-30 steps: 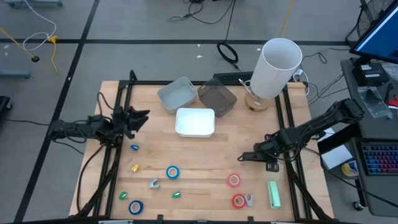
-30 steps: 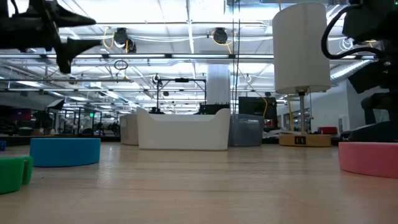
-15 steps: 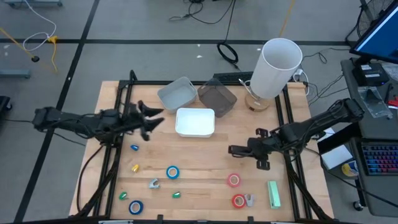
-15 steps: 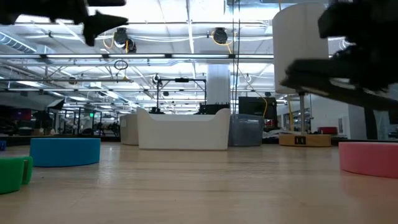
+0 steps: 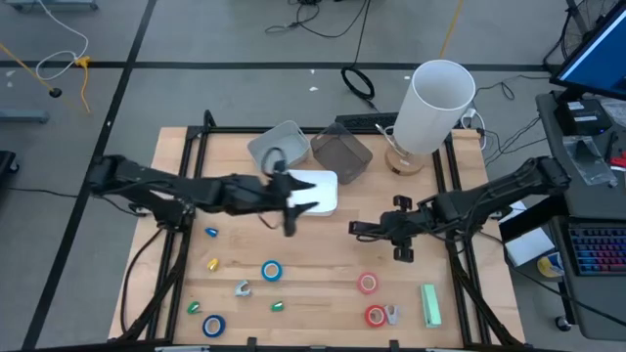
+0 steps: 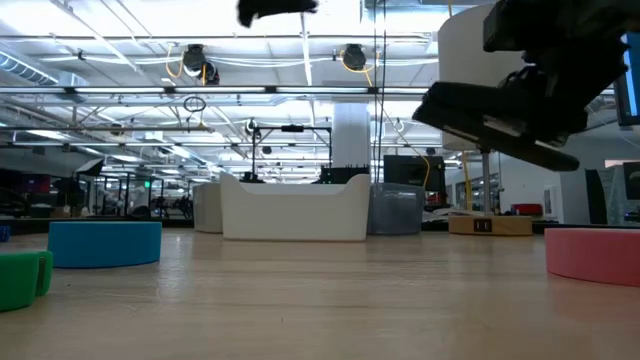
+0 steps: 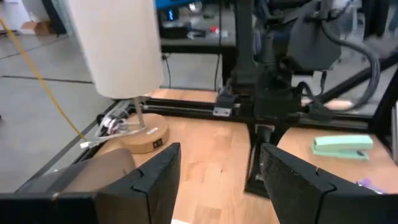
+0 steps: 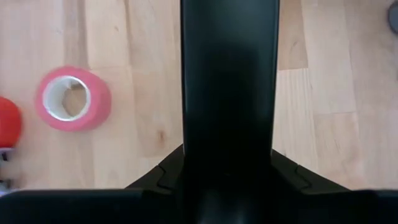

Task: Pick and place Stapler, Stapler remover, tape
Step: Put the large black stapler into the gray bin

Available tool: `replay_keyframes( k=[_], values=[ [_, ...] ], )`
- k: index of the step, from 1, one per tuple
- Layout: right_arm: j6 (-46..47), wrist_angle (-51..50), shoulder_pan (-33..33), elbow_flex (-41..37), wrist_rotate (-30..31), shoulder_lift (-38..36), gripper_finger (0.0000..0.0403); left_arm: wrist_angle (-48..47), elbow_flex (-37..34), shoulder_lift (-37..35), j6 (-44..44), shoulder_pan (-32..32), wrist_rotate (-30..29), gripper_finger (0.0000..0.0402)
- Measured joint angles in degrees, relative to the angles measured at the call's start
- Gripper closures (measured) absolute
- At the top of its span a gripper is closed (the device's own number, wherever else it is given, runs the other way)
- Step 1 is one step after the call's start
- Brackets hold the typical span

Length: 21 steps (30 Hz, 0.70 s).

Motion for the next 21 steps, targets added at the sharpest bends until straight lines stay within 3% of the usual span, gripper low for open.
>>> replay_keyframes(
  k=[10,21],
  values=[
    [-3.75,1.57,-2.06,0.0,2.47,3.75,0.028,-24.37,24.15,17.16,2.95,-0.3,-0.04,0.0183],
    [-6.23,2.43,-3.72,6.64,5.81,3.61,0.028,-26.46,27.86,23.18,-0.26,0.36,4.37,0.0183]
  ],
)
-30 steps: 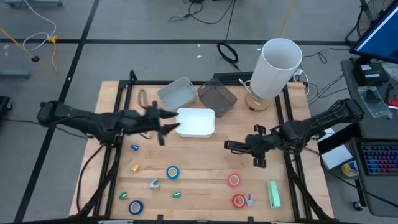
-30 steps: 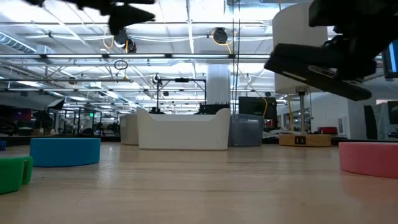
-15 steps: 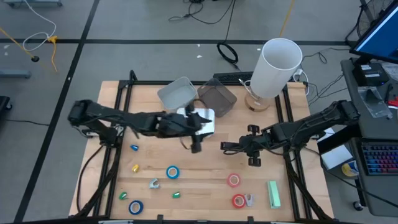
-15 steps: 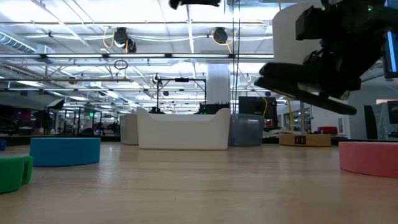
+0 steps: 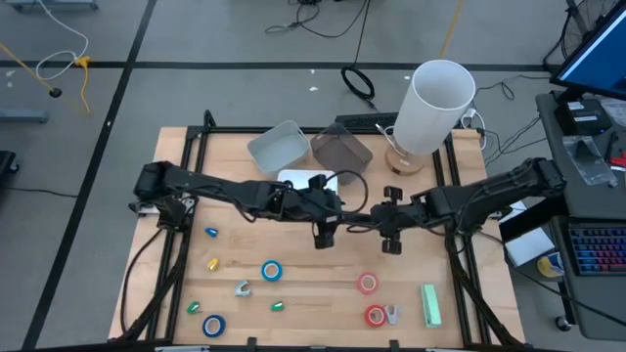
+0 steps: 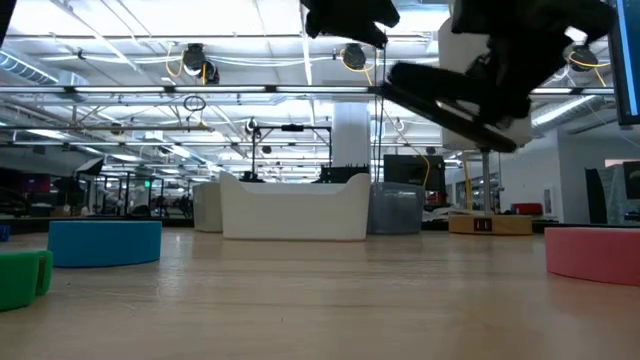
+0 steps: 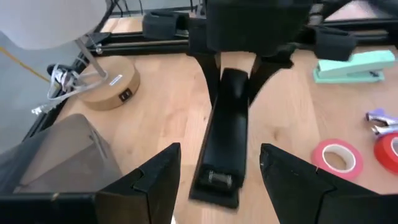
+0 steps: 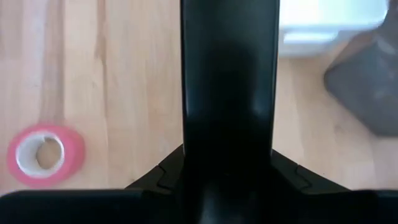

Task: Pick and place Stapler, Stapler remover, tape
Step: Put the large black stapler into the gray bin

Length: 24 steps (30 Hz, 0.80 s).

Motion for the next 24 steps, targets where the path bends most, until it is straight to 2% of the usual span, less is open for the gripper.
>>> replay_keyframes(
  k=[6,11,19,24],
  values=[
    [-0.49,-0.99,-2.49,3.01,-0.28,1.79,0.028,0.45,0.0,0.29,-1.94,0.35,0.05,0.0183],
    [-0.23,-3.4,-3.75,7.3,-3.19,6.54,0.028,0.16,0.0,0.29,-3.09,0.55,0.91,0.0183],
    [0.3,-12.22,-4.12,16.73,-3.17,14.97,0.028,-3.96,-0.02,0.28,-6.5,1.53,2.11,0.0183],
    [1.77,-13.32,-5.33,20.99,-3.25,17.05,0.028,-5.25,-0.02,0.27,-7.03,1.51,1.99,0.0183]
  ],
)
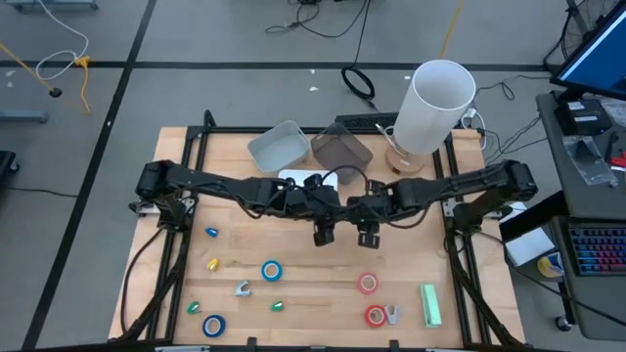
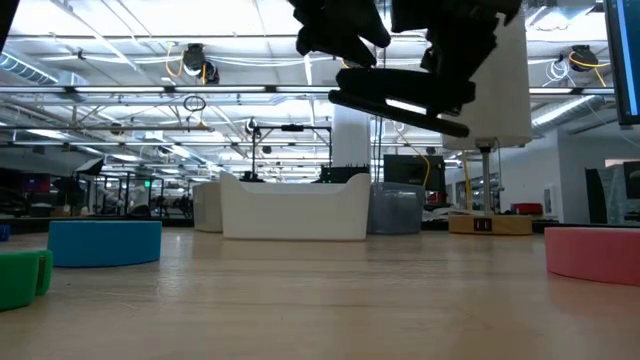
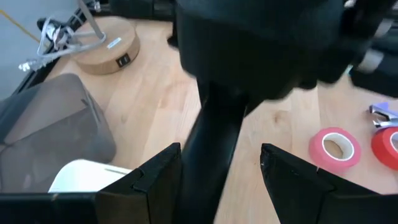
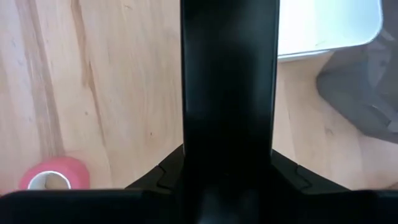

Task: Pick and place Stapler, Stapler remover, tape
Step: Put the large black stapler into the gray bin

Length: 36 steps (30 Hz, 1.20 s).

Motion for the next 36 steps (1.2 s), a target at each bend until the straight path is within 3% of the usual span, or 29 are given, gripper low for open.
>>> replay_keyframes(
  k=[7,28,36],
  values=[
    [3.18,-0.18,-1.04,1.33,-3.05,-0.02,0.028,-0.57,0.0,-0.09,-0.39,0.06,-0.13,0.0183],
    [2.83,-0.15,-0.83,1.33,-3.0,0.0,0.028,-1.4,-0.02,-0.07,-3.33,1.6,3.39,0.0183],
    [1.14,-0.19,-0.85,1.42,-2.71,3.23,0.028,-2.64,-0.26,0.68,-3.75,2.36,4.99,0.0183]
  ],
)
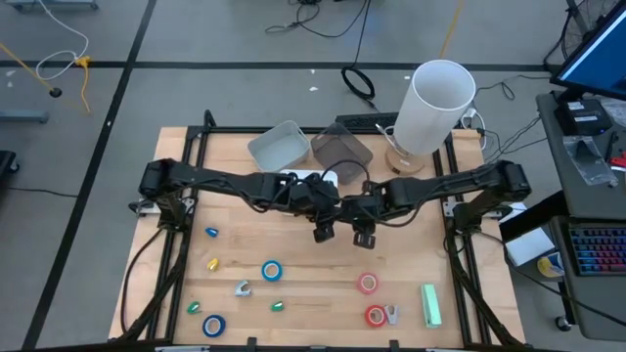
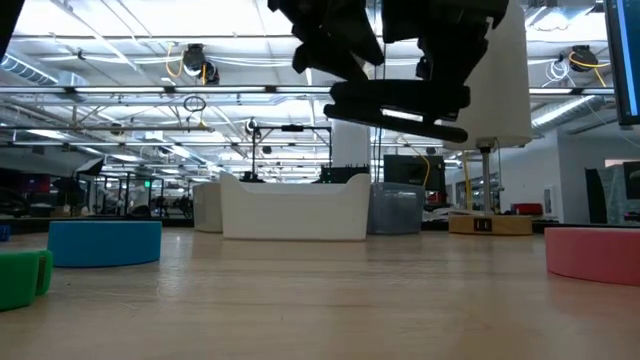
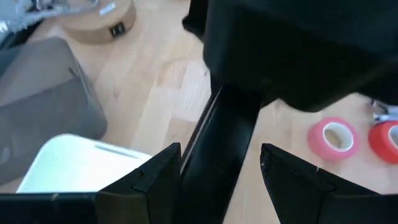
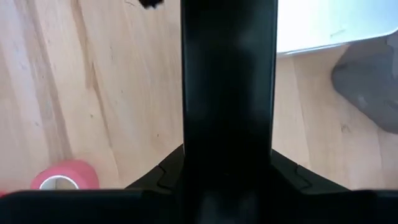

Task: Pick and place Stapler, Stapler remover, tape
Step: Put the large black stapler into the gray bin

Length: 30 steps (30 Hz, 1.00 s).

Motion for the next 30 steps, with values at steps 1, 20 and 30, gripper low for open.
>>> replay_keyframes(
  k=[1,20,30],
  values=[
    [-0.11,-0.15,0.0,0.0,0.01,0.23,0.028,-0.15,-0.01,0.0,-0.03,0.0,0.74,0.0183],
    [-6.71,-0.71,0.21,-0.1,2.85,-0.02,0.028,-2.52,0.08,-0.04,-0.06,-0.04,1.99,0.0183],
    [-9.01,-0.82,0.35,-0.11,2.94,-0.02,0.028,-3.66,0.08,-0.04,1.11,-0.04,1.57,0.0183]
  ],
)
